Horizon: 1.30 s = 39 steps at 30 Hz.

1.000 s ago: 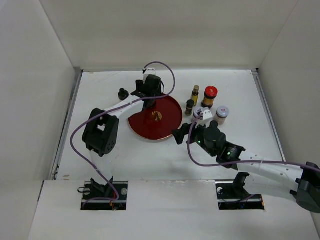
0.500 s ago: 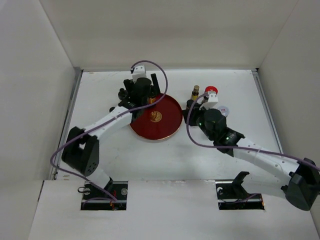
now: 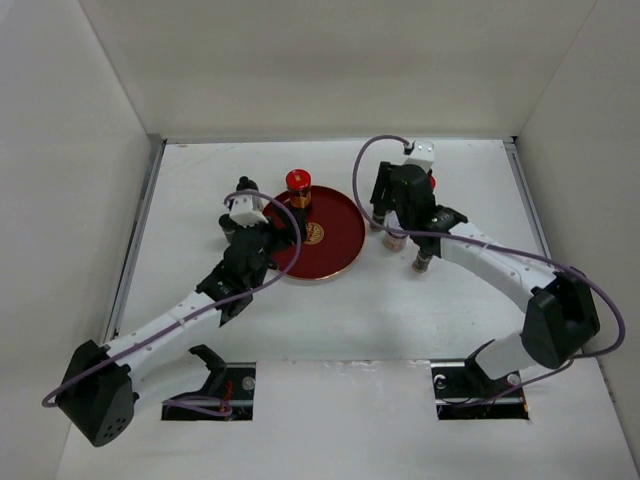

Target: Organize the condiment bottles

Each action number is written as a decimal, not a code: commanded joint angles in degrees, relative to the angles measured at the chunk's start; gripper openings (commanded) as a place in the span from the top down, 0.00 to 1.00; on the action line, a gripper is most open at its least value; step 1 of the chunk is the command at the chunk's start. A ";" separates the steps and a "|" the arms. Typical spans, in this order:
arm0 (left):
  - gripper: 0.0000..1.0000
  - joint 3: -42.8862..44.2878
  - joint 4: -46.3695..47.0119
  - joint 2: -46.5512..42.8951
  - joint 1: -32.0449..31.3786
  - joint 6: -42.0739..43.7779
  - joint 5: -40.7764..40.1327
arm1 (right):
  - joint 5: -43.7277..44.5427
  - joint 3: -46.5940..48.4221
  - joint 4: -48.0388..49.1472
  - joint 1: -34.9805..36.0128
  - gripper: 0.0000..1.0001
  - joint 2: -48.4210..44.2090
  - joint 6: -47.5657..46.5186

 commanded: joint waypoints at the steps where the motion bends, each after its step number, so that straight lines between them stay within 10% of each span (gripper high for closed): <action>1: 0.17 -6.94 8.75 -2.34 -1.41 -4.18 2.95 | 5.19 6.93 -2.35 -1.80 0.28 2.94 -4.93; 16: 0.18 -18.65 30.47 3.54 -4.75 2.14 6.99 | 5.11 21.53 -5.87 -6.46 0.33 19.02 -9.77; 39: 0.17 -20.76 33.72 7.94 2.01 -4.00 11.64 | 1.94 28.22 -9.12 -9.36 0.60 27.21 -8.10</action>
